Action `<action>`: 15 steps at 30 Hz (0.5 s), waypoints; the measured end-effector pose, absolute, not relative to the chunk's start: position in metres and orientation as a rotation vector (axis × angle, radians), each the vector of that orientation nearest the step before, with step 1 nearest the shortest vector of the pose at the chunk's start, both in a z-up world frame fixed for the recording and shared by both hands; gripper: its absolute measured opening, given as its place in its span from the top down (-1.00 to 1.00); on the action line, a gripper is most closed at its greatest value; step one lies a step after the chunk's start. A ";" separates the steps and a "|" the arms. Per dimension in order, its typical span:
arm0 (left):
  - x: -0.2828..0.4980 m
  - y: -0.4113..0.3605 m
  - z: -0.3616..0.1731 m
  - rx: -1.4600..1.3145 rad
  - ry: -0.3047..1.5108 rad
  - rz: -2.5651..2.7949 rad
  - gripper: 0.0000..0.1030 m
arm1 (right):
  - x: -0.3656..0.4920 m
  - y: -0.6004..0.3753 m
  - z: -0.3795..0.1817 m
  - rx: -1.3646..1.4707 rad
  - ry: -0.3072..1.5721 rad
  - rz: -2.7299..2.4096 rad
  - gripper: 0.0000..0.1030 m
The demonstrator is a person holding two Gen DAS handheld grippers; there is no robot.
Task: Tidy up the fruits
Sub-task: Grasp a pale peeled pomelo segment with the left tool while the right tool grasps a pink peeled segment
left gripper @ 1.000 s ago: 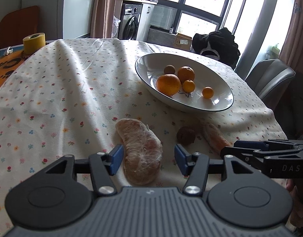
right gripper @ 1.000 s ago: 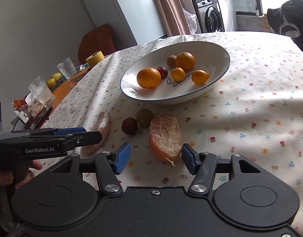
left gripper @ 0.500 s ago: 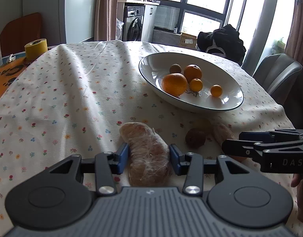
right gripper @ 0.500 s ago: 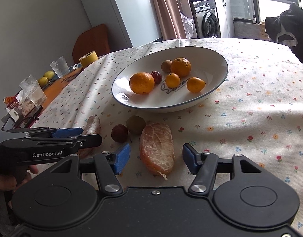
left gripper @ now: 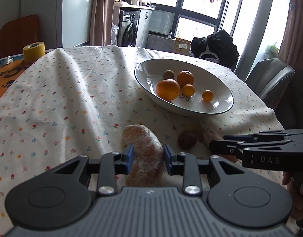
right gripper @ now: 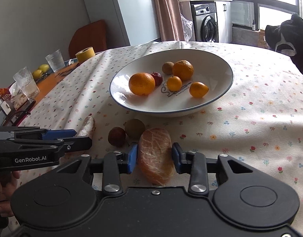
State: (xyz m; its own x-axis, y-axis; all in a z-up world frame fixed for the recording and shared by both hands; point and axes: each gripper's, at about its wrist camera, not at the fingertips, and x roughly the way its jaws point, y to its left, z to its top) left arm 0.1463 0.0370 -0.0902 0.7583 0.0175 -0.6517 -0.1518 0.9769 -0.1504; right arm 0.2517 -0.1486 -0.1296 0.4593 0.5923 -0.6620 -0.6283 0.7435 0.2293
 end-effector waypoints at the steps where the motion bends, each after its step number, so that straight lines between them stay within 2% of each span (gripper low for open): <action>1: 0.146 0.037 -0.089 -0.201 0.704 0.091 0.48 | 0.252 -0.149 -0.129 -0.043 0.801 0.760 0.34; 7: 0.143 0.042 -0.088 -0.226 0.698 0.083 0.50 | 0.245 -0.152 -0.124 -0.034 0.787 0.763 0.48; 11: 0.138 0.048 -0.086 -0.259 0.694 0.082 0.51 | 0.245 -0.155 -0.123 -0.032 0.787 0.764 0.50; 15: 0.133 0.055 -0.081 -0.274 0.679 0.090 0.52 | 0.246 -0.162 -0.120 -0.001 0.779 0.758 0.63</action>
State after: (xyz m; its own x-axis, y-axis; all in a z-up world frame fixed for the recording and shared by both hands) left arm 0.1329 0.0549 -0.0810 0.7762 -0.0068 -0.6305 -0.1710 0.9602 -0.2209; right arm 0.2459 -0.1622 -0.1195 0.4652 0.6172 -0.6345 -0.6181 0.7396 0.2663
